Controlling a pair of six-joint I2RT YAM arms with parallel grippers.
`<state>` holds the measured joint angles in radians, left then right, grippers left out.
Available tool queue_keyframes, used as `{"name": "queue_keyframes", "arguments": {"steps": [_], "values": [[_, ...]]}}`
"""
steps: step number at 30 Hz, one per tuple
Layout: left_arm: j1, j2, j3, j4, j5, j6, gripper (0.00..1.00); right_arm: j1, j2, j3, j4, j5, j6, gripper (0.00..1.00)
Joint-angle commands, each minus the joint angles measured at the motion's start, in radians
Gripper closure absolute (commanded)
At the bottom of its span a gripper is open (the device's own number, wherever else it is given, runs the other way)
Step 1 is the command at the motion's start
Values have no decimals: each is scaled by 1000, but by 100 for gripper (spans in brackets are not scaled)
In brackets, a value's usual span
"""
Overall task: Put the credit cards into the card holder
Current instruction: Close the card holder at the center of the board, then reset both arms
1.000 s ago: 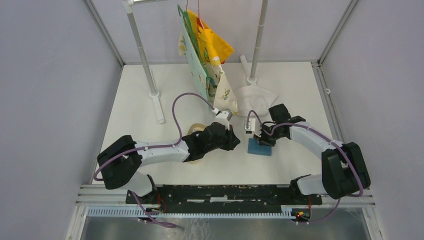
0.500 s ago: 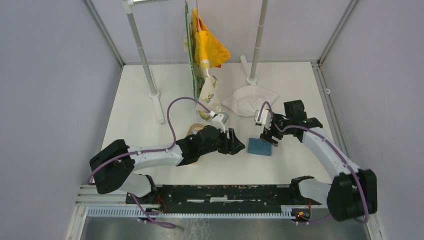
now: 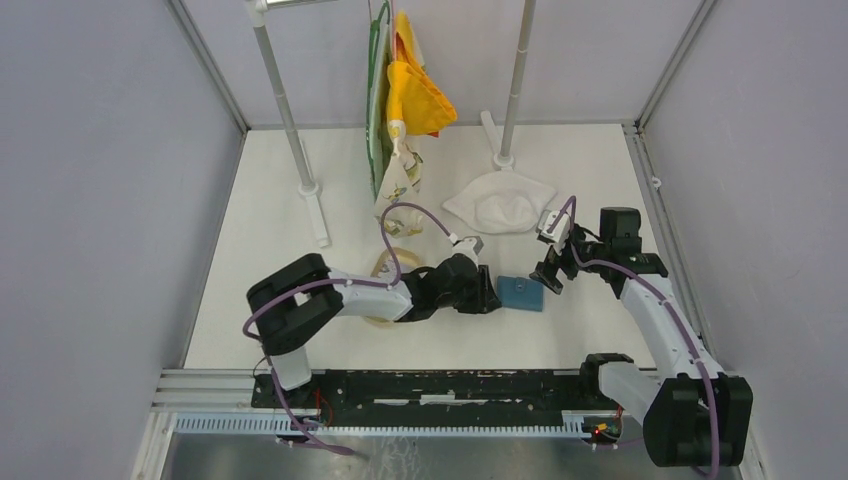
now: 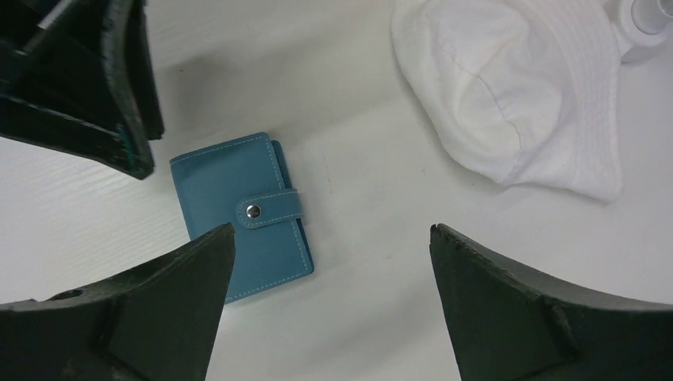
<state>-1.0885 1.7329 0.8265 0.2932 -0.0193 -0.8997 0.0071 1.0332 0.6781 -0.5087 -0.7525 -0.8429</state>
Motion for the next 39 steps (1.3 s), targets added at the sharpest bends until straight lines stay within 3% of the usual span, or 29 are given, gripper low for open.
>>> {"name": "queue_keyframes", "arguments": {"steps": [1,4,10,14,18,21,24,28,33,39], "values": [[0,81,148,-130,-87,-3,55,-1,-22,-7,37,-59,34,2],[11,150,234,-197,-105,16,57,-1,-6,1,29,-54,29,2],[70,218,290,-230,-67,8,85,-1,17,-2,27,-47,22,2],[103,204,311,-212,-41,16,84,-1,26,3,27,-36,24,2],[120,150,299,-208,-48,75,64,-48,-2,5,52,-5,38,2],[116,12,213,-141,-18,159,51,-71,-56,1,103,55,71,2],[85,-179,121,-124,-18,276,46,-83,-110,34,152,114,115,2],[44,-464,54,-214,-134,383,30,-85,-134,147,221,319,390,2],[50,-749,60,-412,-342,397,2,-87,-150,276,190,194,477,2],[54,-907,156,-636,-450,410,0,-87,-129,408,139,39,571,2]]}}
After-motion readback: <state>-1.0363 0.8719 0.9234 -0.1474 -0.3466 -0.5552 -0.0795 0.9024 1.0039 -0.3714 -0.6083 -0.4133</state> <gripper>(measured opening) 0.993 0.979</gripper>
